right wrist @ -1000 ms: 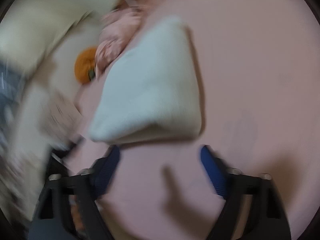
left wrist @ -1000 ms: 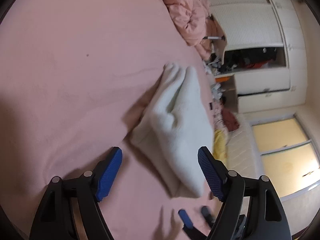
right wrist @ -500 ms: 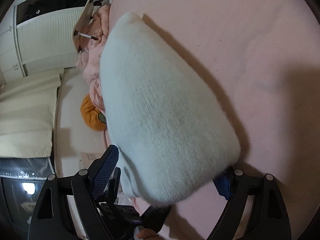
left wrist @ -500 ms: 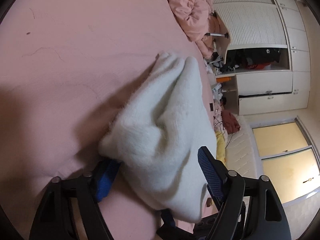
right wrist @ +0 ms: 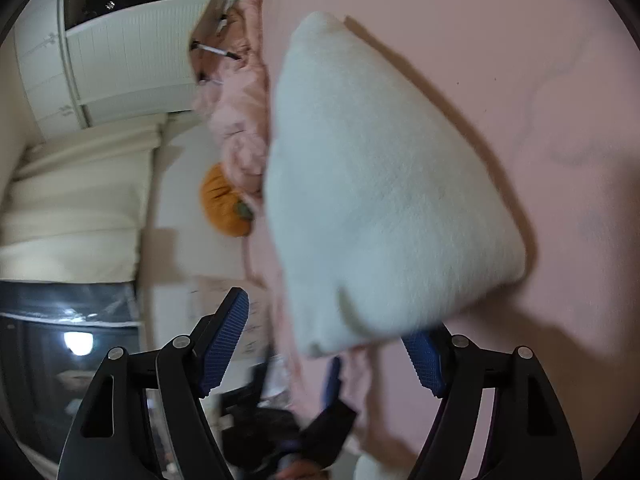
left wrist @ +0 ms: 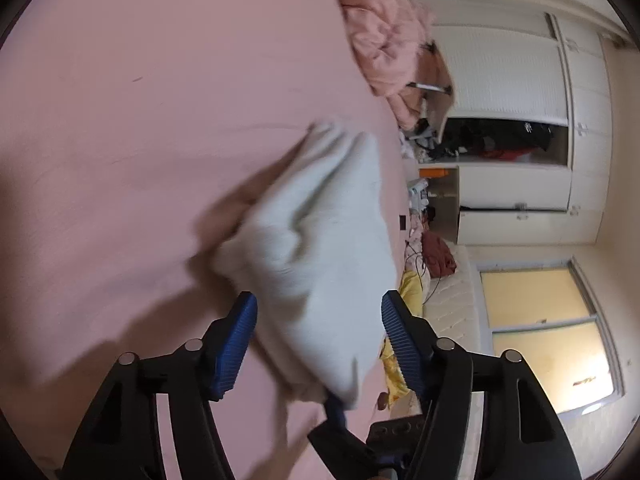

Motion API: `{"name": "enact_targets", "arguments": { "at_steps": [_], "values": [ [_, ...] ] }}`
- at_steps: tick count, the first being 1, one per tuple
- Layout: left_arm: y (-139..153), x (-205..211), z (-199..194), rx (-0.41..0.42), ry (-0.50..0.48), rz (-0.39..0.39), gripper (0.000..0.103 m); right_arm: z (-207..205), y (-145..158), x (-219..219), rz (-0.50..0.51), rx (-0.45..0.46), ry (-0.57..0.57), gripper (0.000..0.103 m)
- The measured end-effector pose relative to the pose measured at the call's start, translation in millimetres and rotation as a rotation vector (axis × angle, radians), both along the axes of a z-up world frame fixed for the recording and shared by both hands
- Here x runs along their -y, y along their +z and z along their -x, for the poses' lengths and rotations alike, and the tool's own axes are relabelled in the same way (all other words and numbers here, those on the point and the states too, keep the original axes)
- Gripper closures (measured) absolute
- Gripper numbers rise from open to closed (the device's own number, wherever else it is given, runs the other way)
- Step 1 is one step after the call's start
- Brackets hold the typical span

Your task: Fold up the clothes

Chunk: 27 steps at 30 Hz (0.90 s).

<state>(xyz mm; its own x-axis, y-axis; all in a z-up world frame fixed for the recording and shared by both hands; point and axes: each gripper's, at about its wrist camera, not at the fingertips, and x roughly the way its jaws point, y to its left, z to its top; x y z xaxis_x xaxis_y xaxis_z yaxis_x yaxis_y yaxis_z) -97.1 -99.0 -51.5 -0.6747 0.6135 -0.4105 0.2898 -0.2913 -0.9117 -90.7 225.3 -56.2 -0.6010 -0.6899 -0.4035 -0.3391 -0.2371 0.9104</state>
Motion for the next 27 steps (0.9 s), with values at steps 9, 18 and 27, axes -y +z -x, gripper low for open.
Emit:
{"name": "enact_targets", "arguments": {
  "at_steps": [9, 18, 27],
  "values": [
    [-8.3, -24.6, 21.4, 0.022, -0.05, -0.019, 0.039, 9.8, 12.2, 11.3, 0.087, -0.116, 0.053, 0.078],
    [-10.2, -22.5, 36.6, 0.013, -0.034, 0.007, 0.08, -1.1, -28.5, -12.6, 0.115, 0.028, -0.043, 0.086],
    [-1.2, -12.3, 40.1, 0.022, -0.027, 0.113, 0.071, -13.1, -26.9, -35.4, 0.083, 0.013, -0.097, 0.081]
  ]
}}
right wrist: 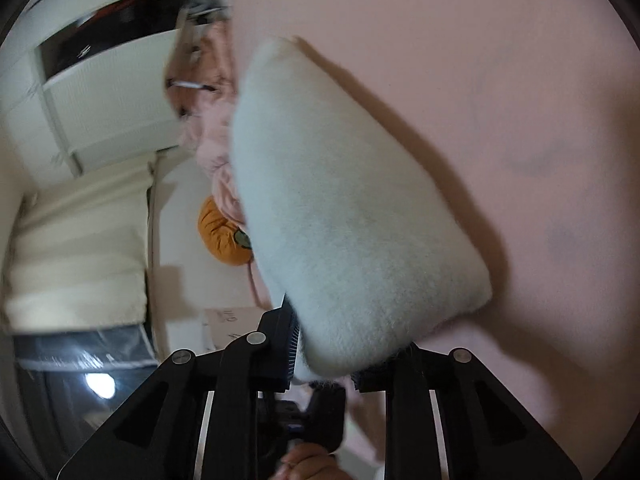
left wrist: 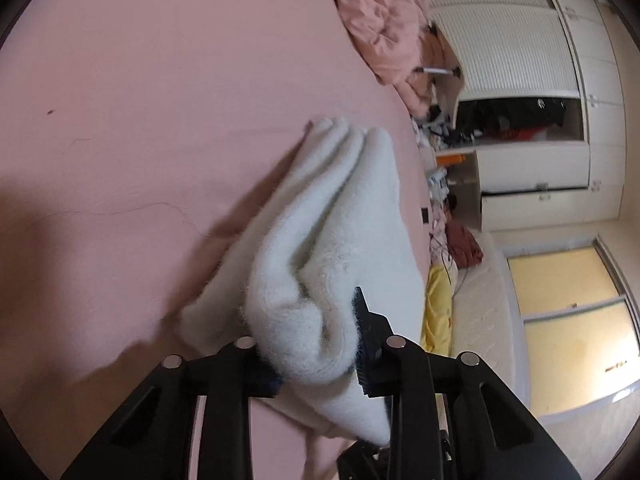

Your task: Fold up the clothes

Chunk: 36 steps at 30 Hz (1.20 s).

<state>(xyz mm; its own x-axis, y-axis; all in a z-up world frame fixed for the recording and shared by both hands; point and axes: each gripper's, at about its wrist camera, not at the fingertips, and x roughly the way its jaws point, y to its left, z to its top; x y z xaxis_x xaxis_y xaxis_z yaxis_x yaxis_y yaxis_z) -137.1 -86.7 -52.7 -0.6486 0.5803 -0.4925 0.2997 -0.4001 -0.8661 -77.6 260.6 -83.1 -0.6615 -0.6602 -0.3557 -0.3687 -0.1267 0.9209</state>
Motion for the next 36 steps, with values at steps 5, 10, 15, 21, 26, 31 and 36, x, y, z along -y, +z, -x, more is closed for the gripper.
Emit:
{"name": "enact_targets", "arguments": {
  "at_steps": [5, 10, 15, 21, 26, 31, 36],
  "values": [
    [2.5, 7.3, -0.8, -0.02, -0.007, 0.029, 0.079, 6.8, -13.2, 0.9, 0.056, 0.053, 0.051, 0.075],
    [17.4, 27.8, -28.8, -0.021, 0.014, 0.079, 0.041, 5.6, 17.6, 9.1, -0.123, -0.018, 0.212, 0.07],
    [29.2, 28.1, -64.1, -0.02, -0.036, 0.266, 0.033, -30.1, 26.0, 1.3, -0.326, -0.013, 0.324, 0.069],
    [36.7, -43.3, -64.4, -0.122, -0.269, 0.74, 0.033, -43.3, 49.3, 23.6, -0.955, -0.136, 0.458, 0.063],
    [23.8, -59.0, -42.5, -0.17, -0.332, 0.905, 0.035, -29.0, 52.6, 47.8, -1.207, -0.212, 0.546, 0.064],
    [23.6, -56.0, -30.5, -0.176, -0.403, 0.866, 0.039, -0.7, 47.7, 66.3, -1.279, -0.204, 0.581, 0.064],
    [34.5, -40.2, -52.3, -0.205, -0.443, 0.801, 0.039, -6.0, 49.9, 75.6, -1.329, -0.225, 0.583, 0.063]
  ]
}}
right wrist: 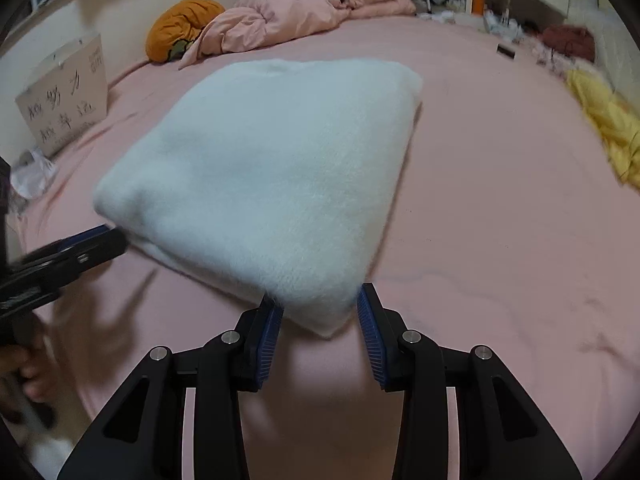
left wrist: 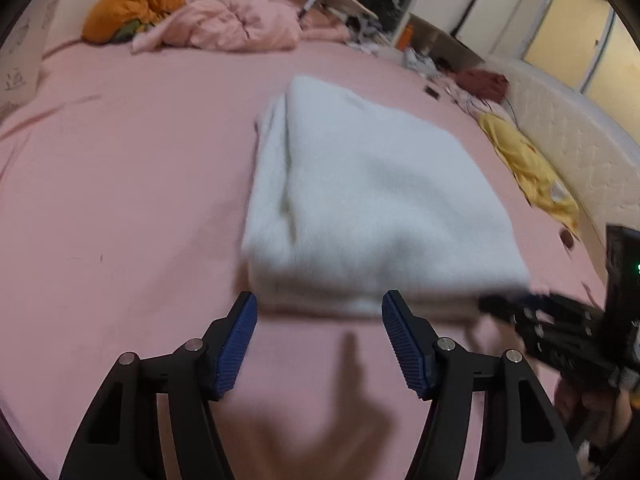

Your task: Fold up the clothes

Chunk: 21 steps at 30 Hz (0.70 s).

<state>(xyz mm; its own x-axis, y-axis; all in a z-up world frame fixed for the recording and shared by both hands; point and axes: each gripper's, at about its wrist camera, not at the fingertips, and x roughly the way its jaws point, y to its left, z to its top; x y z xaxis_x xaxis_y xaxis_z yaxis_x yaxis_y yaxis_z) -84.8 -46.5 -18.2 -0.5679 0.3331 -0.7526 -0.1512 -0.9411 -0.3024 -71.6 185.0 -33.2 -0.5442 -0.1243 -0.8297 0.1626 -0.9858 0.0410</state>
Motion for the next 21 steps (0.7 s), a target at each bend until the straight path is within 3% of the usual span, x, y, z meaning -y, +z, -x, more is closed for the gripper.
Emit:
{"name": "enact_targets", "arguments": {
  "at_steps": [2, 5, 7, 8, 9, 13, 15, 16, 17, 18, 21],
  "values": [
    [-6.7, -3.2, 7.8, 0.015, 0.001, 0.063, 0.039, 1.2, -4.5, 3.0, -0.037, -0.016, -0.005, 0.063],
    [-11.5, -8.5, 25.0, 0.008, 0.008, 0.075, 0.039, 7.8, -4.7, 3.7, -0.025, -0.035, -0.032, 0.063],
    [-15.1, -11.8, 32.7, 0.003, -0.002, 0.092, 0.053, 8.5, -1.3, 4.6, -0.006, -0.064, -0.041, 0.067],
    [-16.6, -11.7, 35.2, 0.007, -0.007, 0.075, 0.071, 7.3, 0.7, 5.4, 0.006, -0.079, -0.04, 0.076],
    [-18.0, -11.0, 36.4, 0.015, -0.007, 0.055, 0.076, 7.1, 1.5, 8.3, 0.001, -0.085, -0.043, 0.077],
    [-15.6, -5.6, 28.9, 0.014, 0.006, 0.057, 0.076, 7.5, -1.4, 12.1, 0.006, -0.07, -0.05, 0.073],
    [-18.6, 0.8, 28.2, 0.019, 0.054, 0.069, 0.055, 9.5, -5.3, 12.0, 0.0, -0.042, -0.06, 0.065],
    [-20.5, 2.9, 28.0, 0.017, 0.058, 0.067, 0.059, 7.4, -5.7, 10.7, 0.008, -0.045, -0.058, 0.069],
    [-22.1, 4.6, 28.5, 0.024, 0.053, 0.053, 0.077, 3.2, -3.3, 7.4, 0.035, -0.07, -0.058, 0.083],
    [-23.2, 5.4, 29.1, 0.033, 0.049, 0.037, 0.081, 1.2, -2.0, 5.6, 0.036, -0.076, -0.065, 0.083],
    [-17.6, -2.4, 25.6, 0.016, 0.029, 0.103, 0.079, -0.6, -2.7, 6.5, 0.027, -0.064, -0.071, 0.079]
  ]
}}
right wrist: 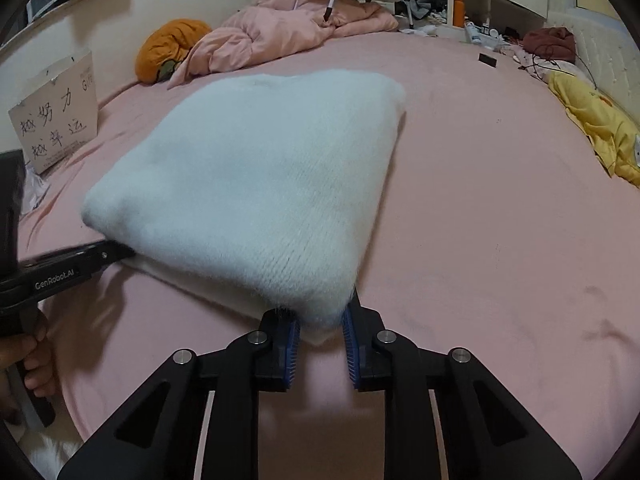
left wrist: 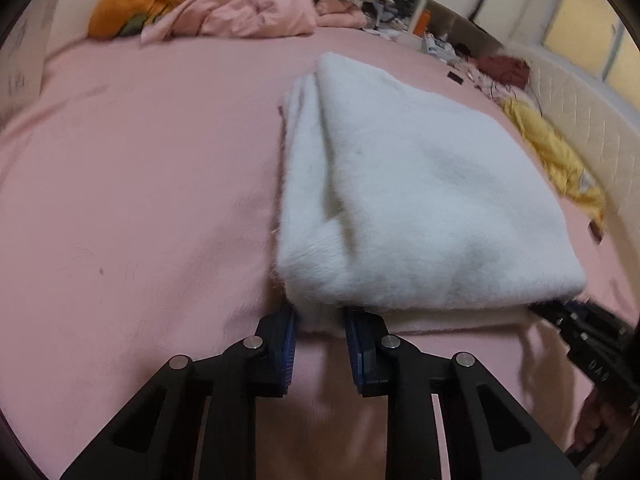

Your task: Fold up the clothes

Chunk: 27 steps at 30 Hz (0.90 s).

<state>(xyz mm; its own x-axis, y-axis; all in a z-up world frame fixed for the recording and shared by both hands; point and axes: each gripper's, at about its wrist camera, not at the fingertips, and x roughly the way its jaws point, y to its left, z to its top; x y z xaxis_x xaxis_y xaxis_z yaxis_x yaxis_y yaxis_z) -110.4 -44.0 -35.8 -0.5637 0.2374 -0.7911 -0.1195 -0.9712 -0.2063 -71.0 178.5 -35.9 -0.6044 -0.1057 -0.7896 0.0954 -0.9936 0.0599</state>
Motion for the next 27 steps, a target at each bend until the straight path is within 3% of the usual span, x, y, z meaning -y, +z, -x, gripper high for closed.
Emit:
{"name": "enact_targets", "arguments": {
  "at_steps": [1, 3, 5, 6, 8, 13, 19, 24, 27],
  "values": [
    [4.2, -1.4, -2.6, -0.002, 0.004, 0.025, 0.075, -1.3, 1.8, 0.7, -0.011, 0.006, -0.01, 0.077],
    [15.5, 1.5, -12.5, -0.001, 0.07, 0.099, 0.034, -8.6, 9.3, 2.8, -0.047, 0.005, -0.029, 0.063],
    [30.3, 8.4, -29.2, -0.029, 0.138, 0.133, 0.025, -25.8, 23.3, 4.0, -0.067, -0.039, -0.057, 0.048],
    [37.2, 11.0, -38.3, -0.034, 0.155, 0.127, 0.024, -34.6, 30.6, 4.7, -0.058, -0.061, -0.066, 0.038],
    [46.8, 10.5, -53.3, -0.015, 0.166, 0.123, 0.023, -52.8, 46.2, 7.6, -0.047, -0.092, -0.101, 0.027],
    [64.7, -6.7, -95.6, -0.031, 0.161, 0.17, 0.022, -78.6, 70.3, 18.7, -0.072, -0.058, -0.18, 0.027],
    [76.9, -35.6, -143.7, -0.077, 0.089, 0.178, 0.021, -109.5, 87.6, 31.5, -0.137, -0.037, -0.164, 0.027],
    [88.8, -55.7, -165.6, -0.116, 0.041, 0.238, 0.021, -128.4, 94.9, 34.4, -0.19, -0.034, -0.148, 0.027],
    [94.0, -54.5, -171.5, -0.118, 0.038, 0.194, 0.021, -134.3, 102.2, 30.1, -0.189, -0.047, -0.168, 0.027]
  ]
}}
